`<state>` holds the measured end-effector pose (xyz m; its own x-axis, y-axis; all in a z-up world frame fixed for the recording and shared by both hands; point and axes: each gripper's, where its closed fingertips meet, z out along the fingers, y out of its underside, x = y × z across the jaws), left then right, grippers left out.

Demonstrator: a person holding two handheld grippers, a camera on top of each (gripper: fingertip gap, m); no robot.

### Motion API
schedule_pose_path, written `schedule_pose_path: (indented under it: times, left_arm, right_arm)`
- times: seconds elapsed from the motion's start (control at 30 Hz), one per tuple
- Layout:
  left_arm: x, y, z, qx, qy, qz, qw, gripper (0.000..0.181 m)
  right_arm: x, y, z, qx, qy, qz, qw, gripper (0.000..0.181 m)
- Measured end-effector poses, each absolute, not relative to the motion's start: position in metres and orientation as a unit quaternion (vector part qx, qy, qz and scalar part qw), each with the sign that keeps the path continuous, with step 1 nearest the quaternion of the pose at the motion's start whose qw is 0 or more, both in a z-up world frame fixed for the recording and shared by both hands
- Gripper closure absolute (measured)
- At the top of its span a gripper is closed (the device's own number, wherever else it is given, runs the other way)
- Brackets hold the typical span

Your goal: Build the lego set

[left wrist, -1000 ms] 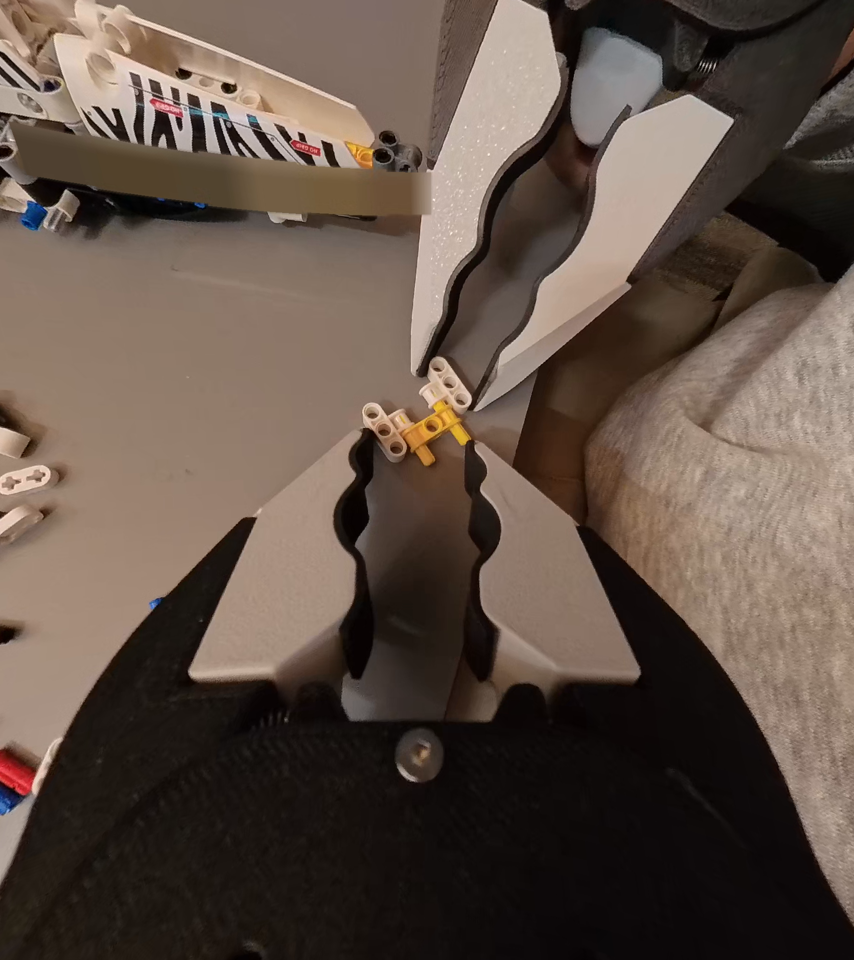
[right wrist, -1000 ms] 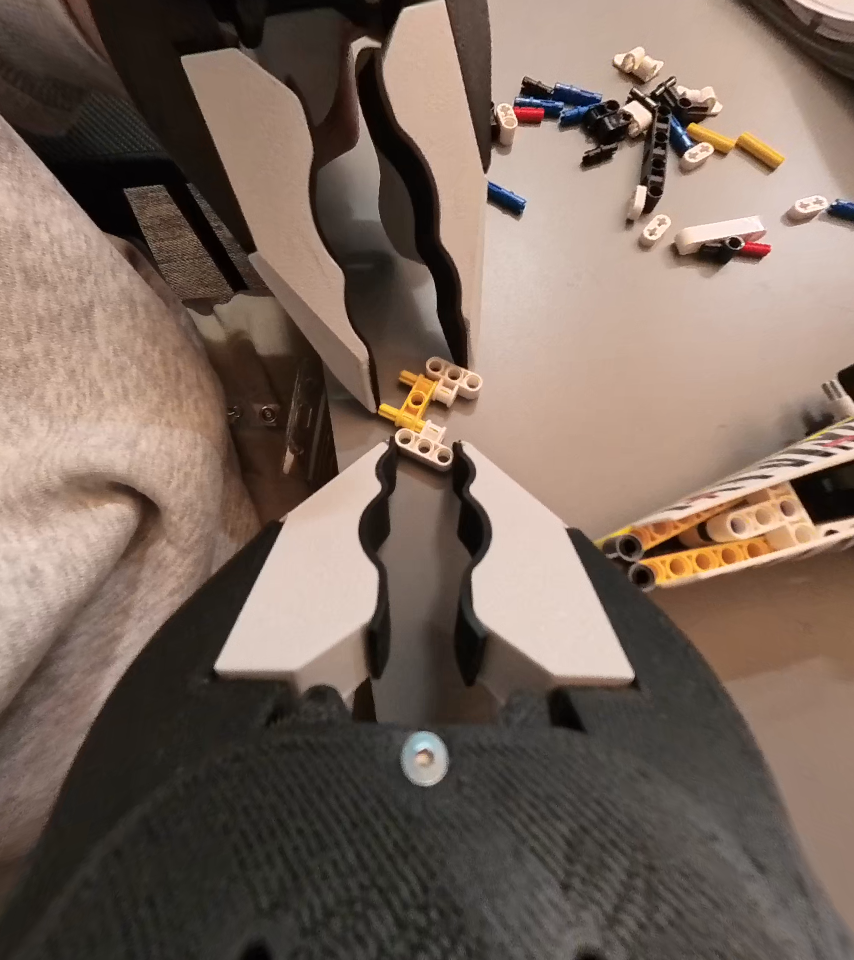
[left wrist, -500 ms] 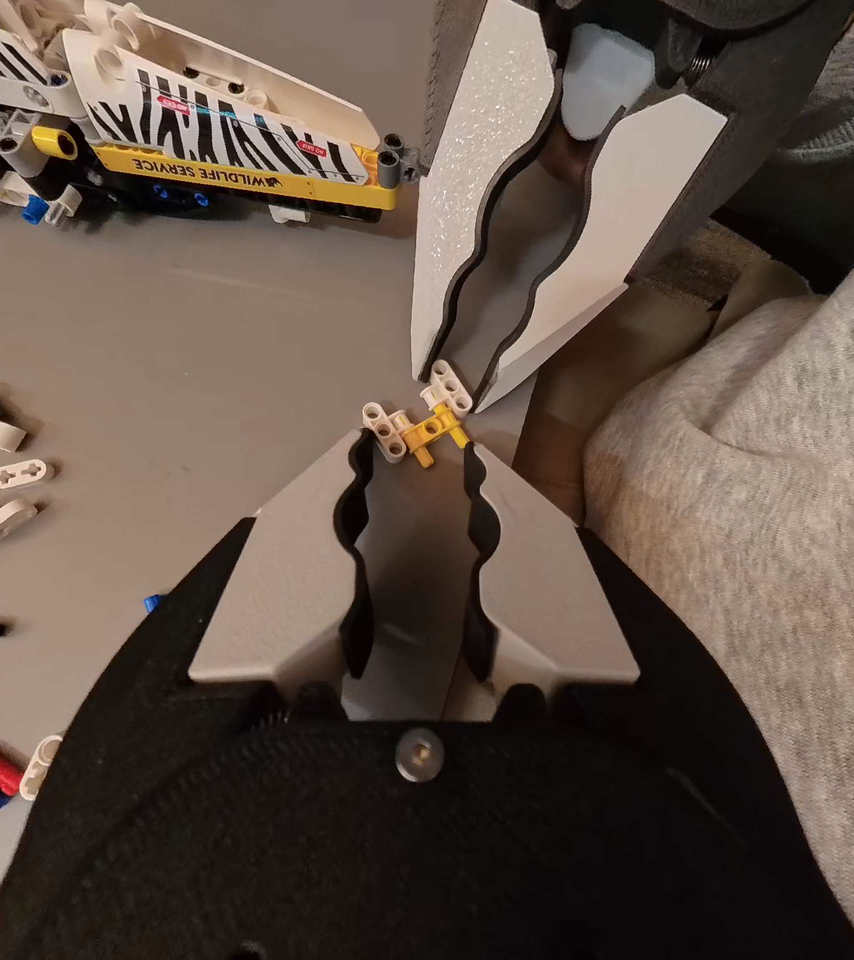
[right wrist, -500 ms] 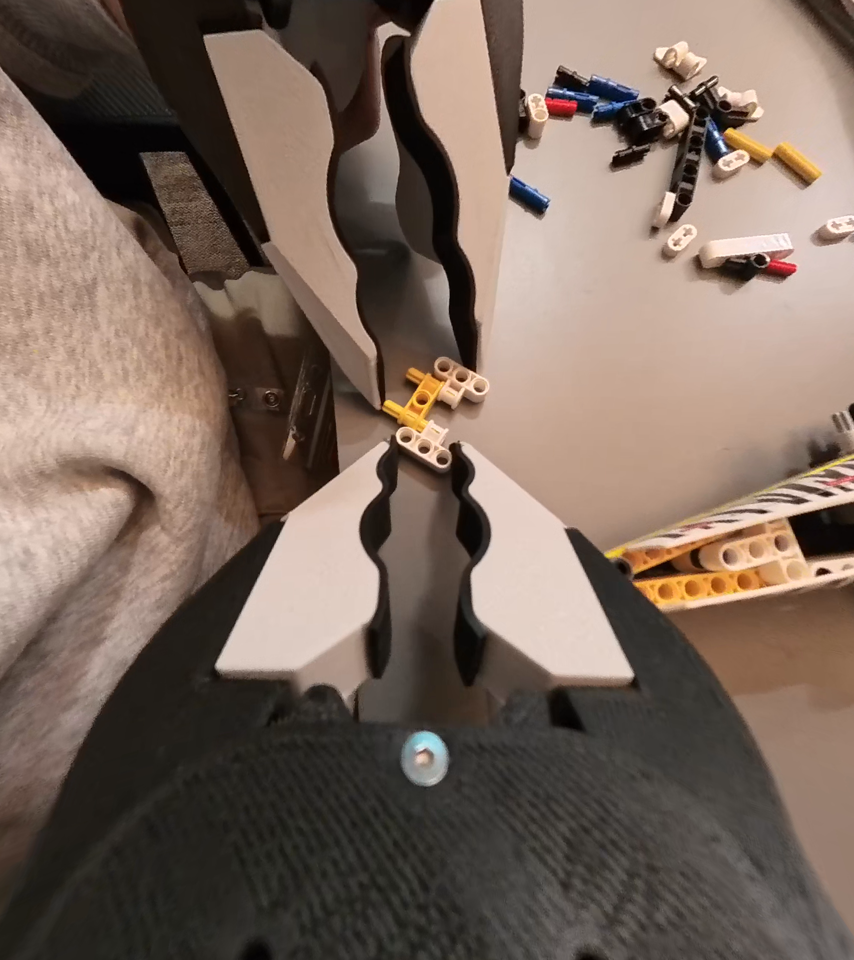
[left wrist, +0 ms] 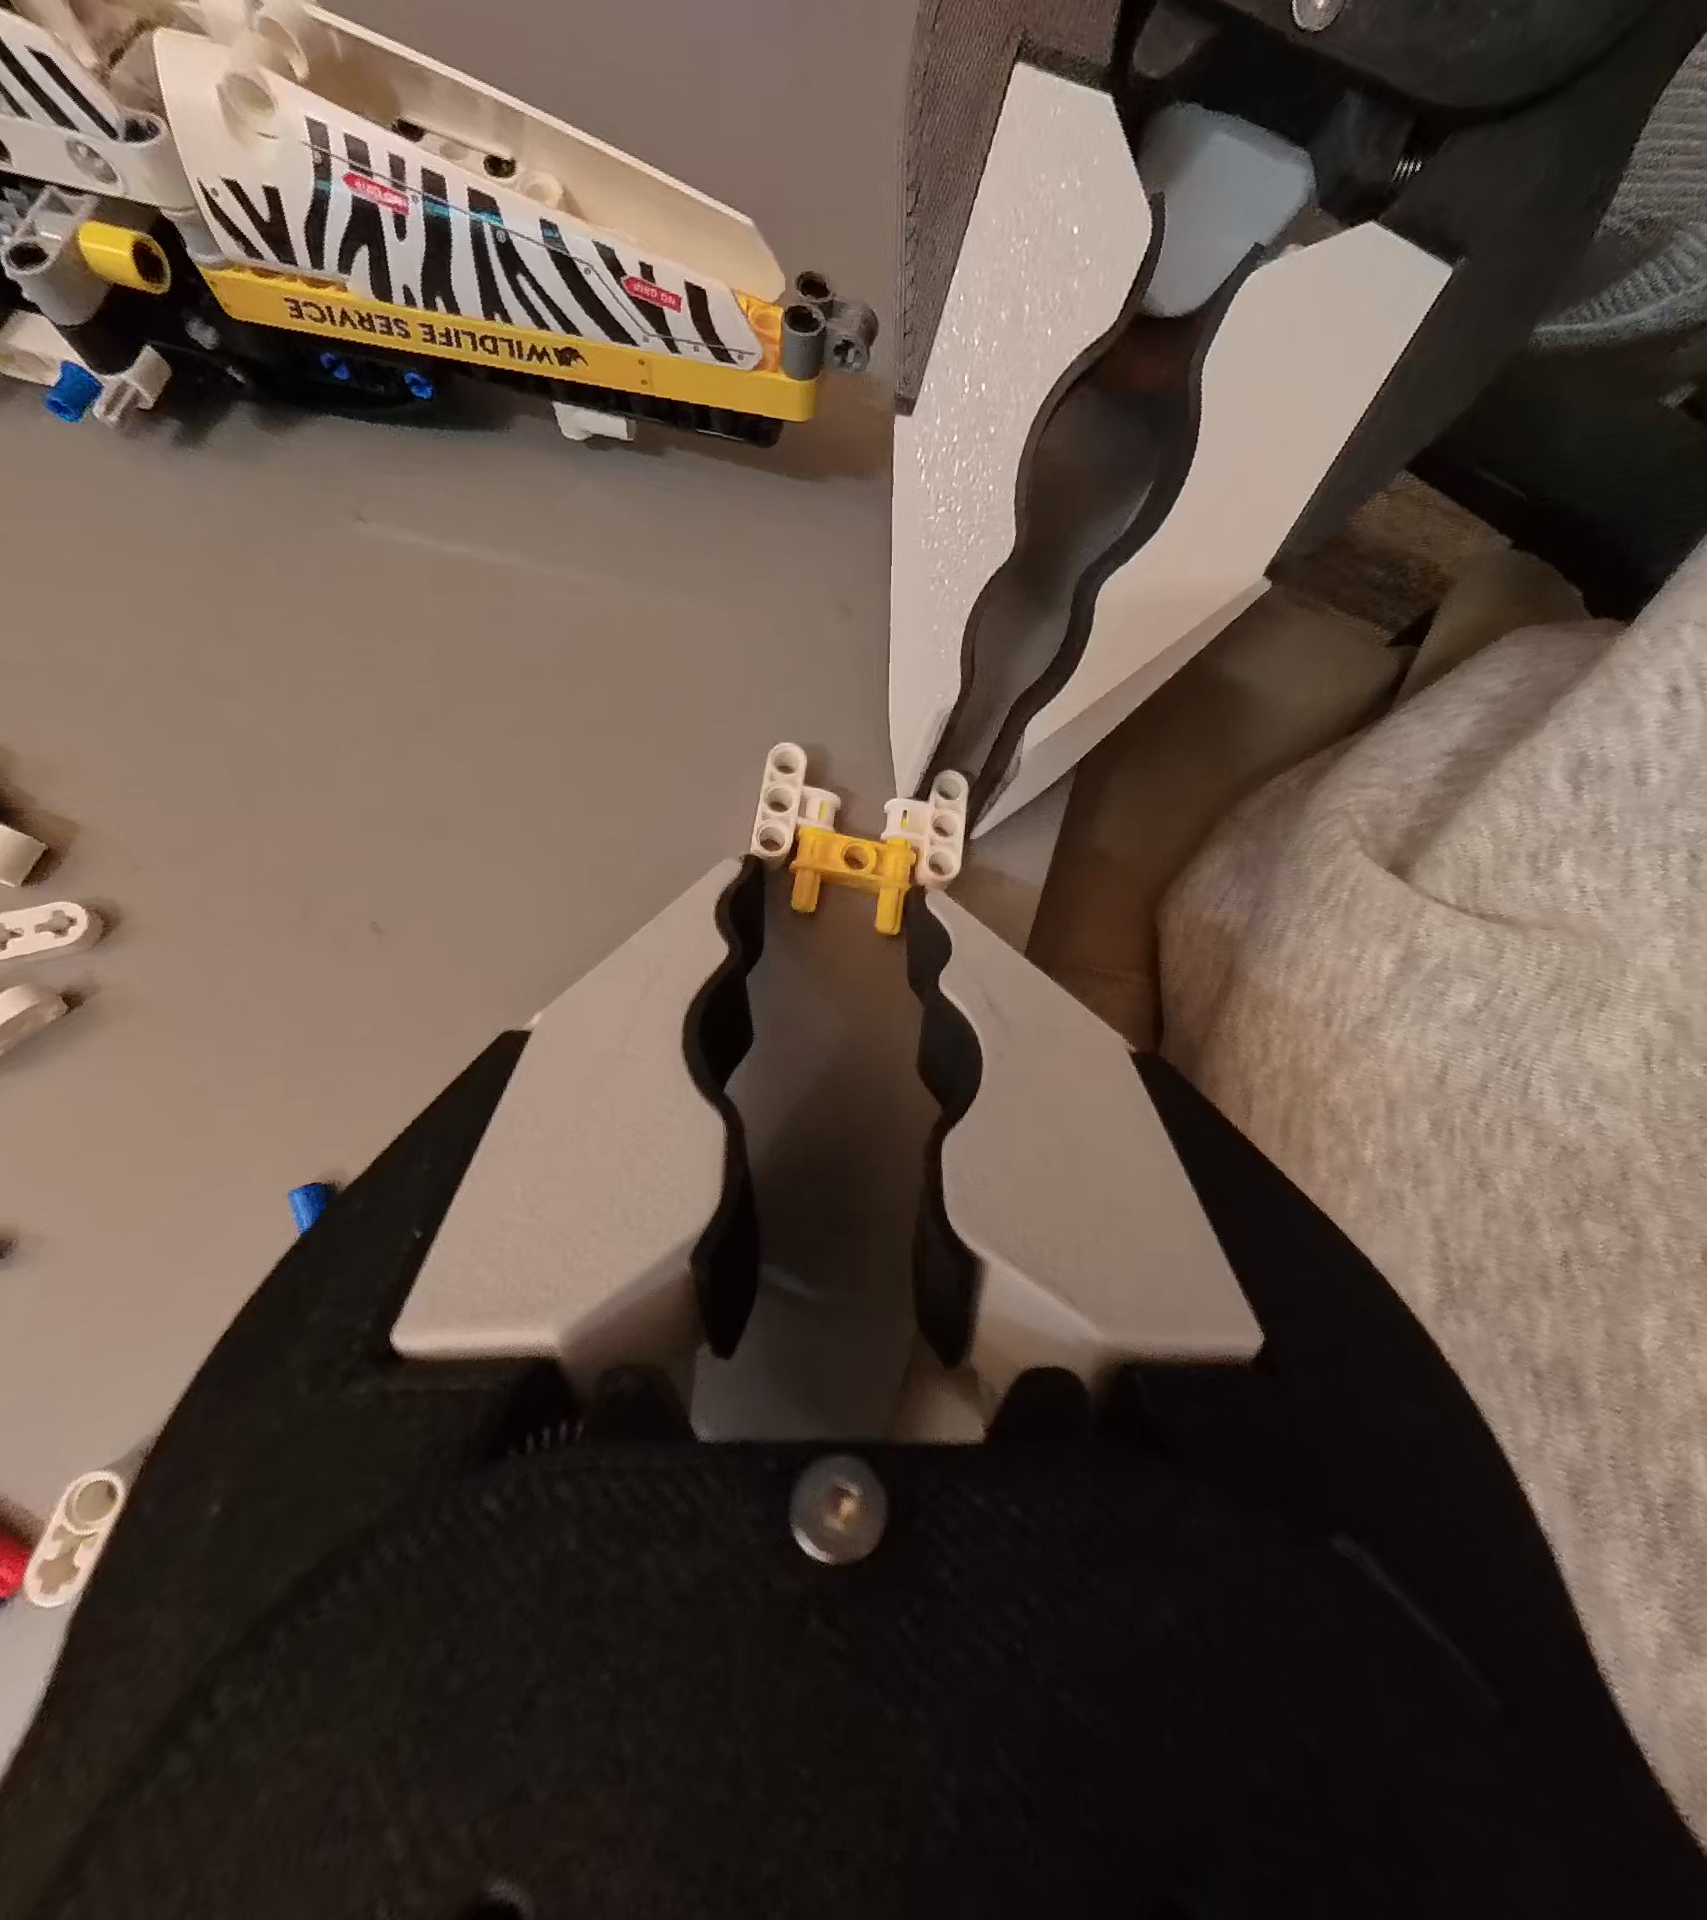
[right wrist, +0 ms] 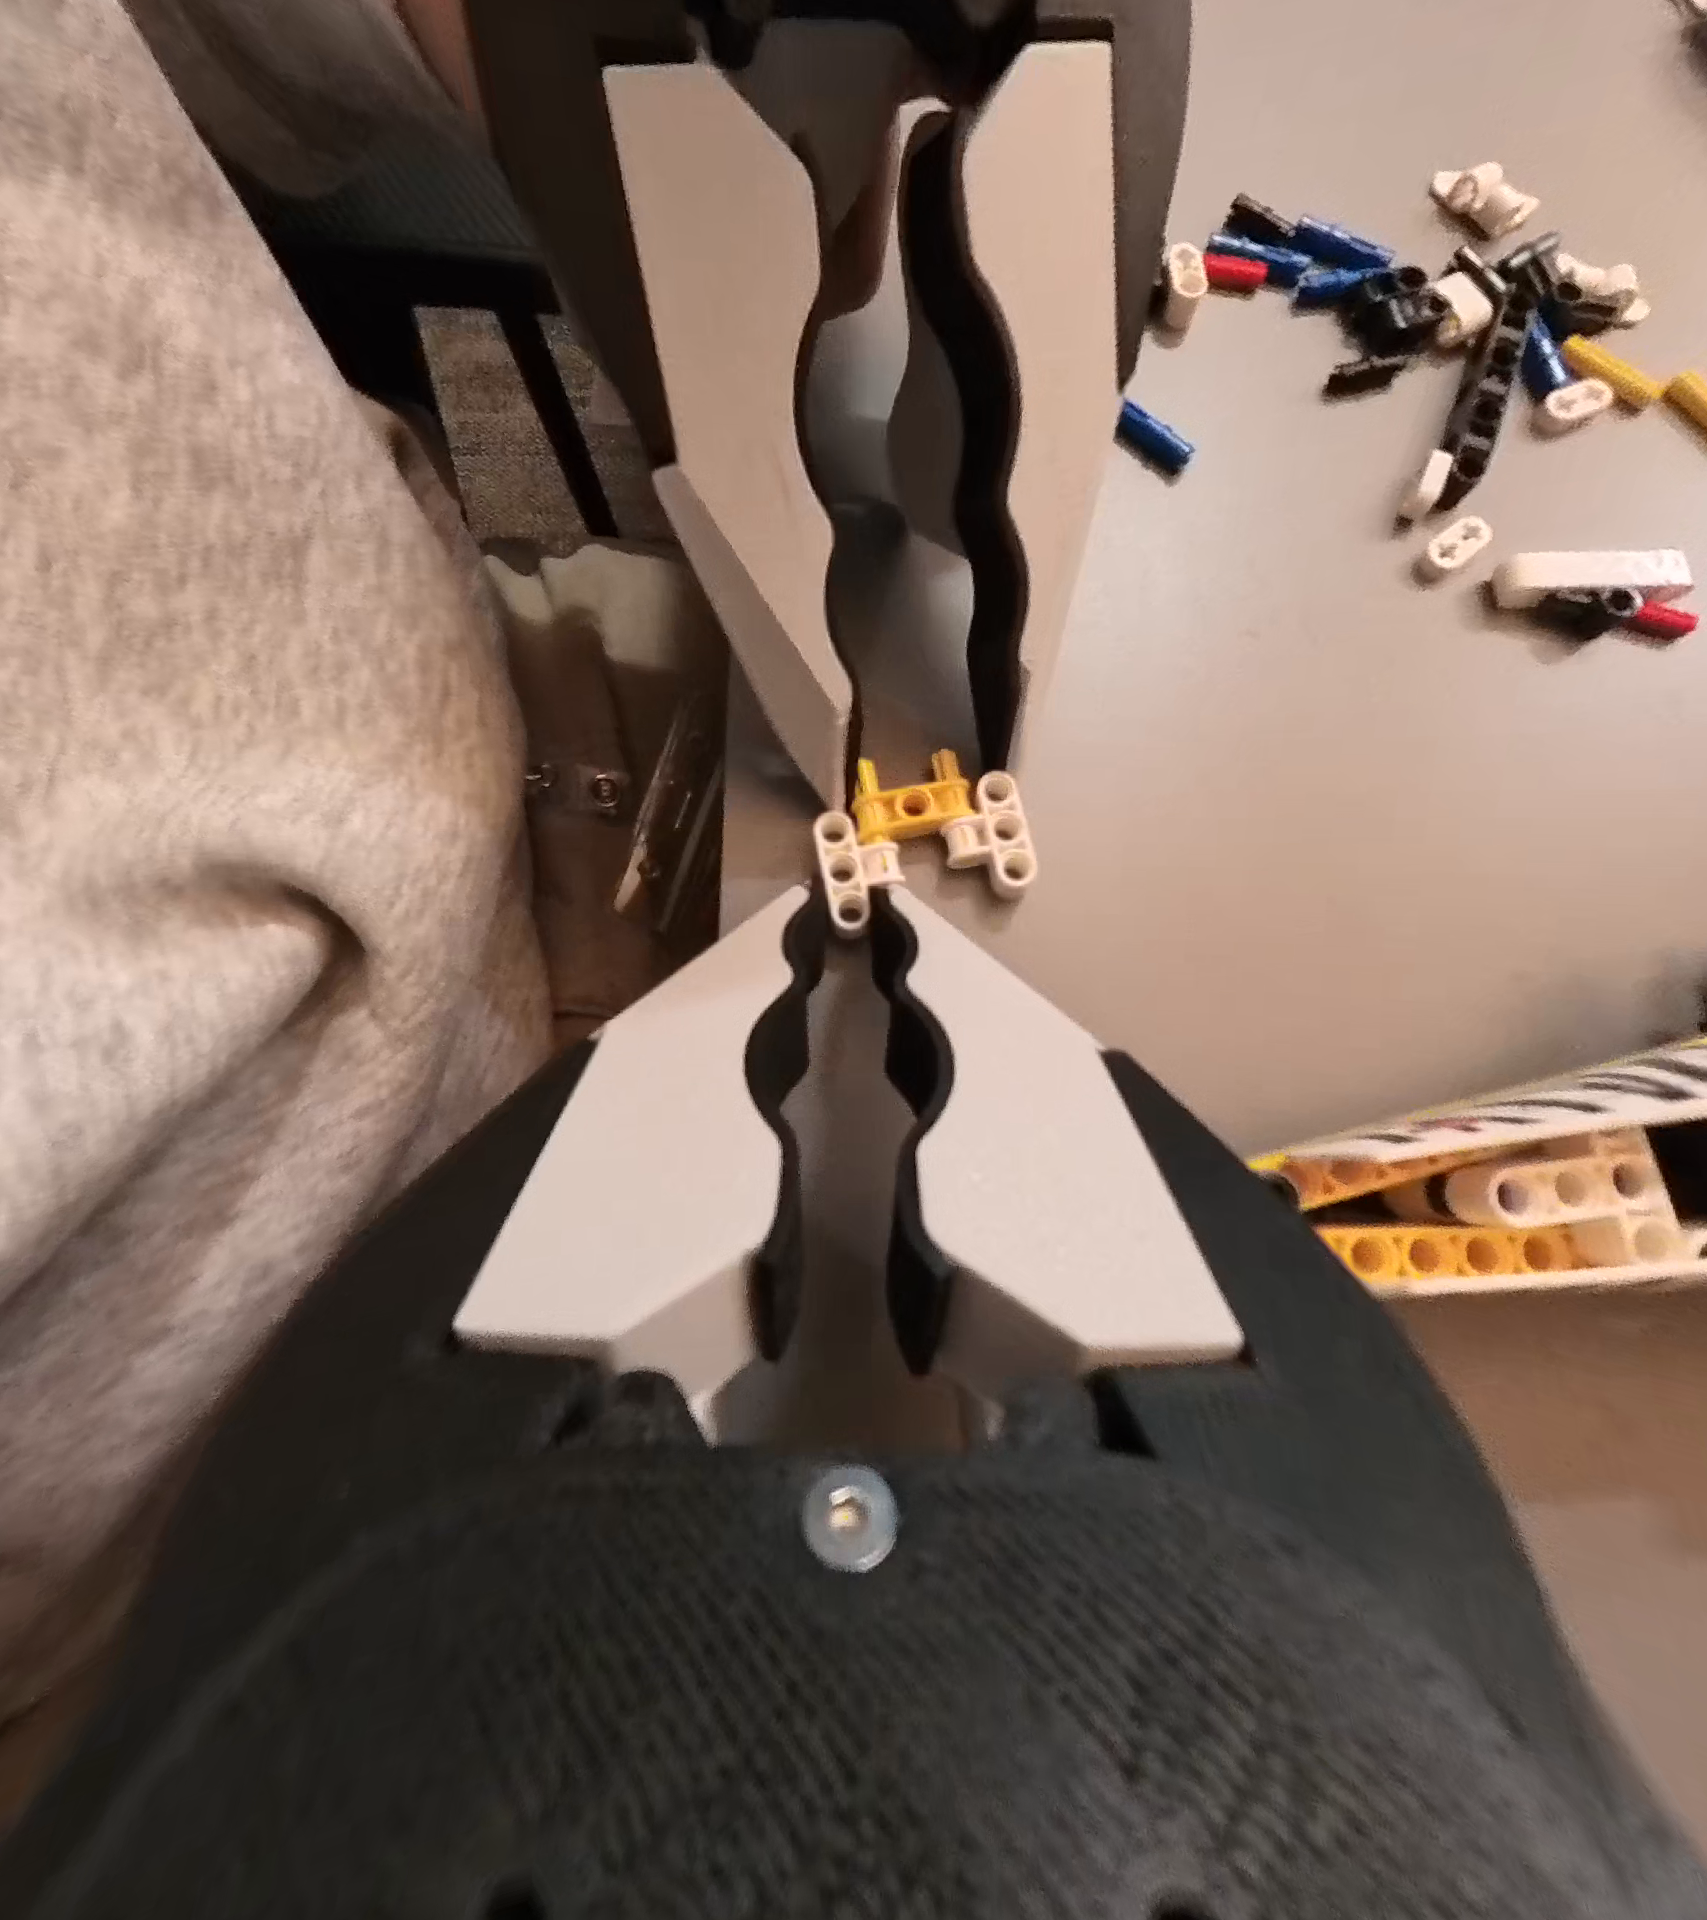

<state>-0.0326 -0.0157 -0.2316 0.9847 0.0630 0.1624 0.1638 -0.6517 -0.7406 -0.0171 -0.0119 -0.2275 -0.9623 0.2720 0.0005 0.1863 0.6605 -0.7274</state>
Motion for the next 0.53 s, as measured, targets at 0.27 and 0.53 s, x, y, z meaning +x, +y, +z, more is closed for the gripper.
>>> schedule_pose_path:
  times: [0.27, 0.53]
  left_arm:
    - [-0.028, -0.014, -0.232, -0.905, -0.069, -0.071, 0.413, 0.162]
    - [-0.020, -0.016, -0.230, -0.914, -0.063, -0.051, 0.398, 0.161]
  right_arm:
    - [-0.018, -0.012, -0.227, -0.150, -0.904, 0.392, 0.078, 0.175]
    - [-0.019, -0.012, -0.228, -0.172, -0.900, 0.391, 0.081, 0.174]
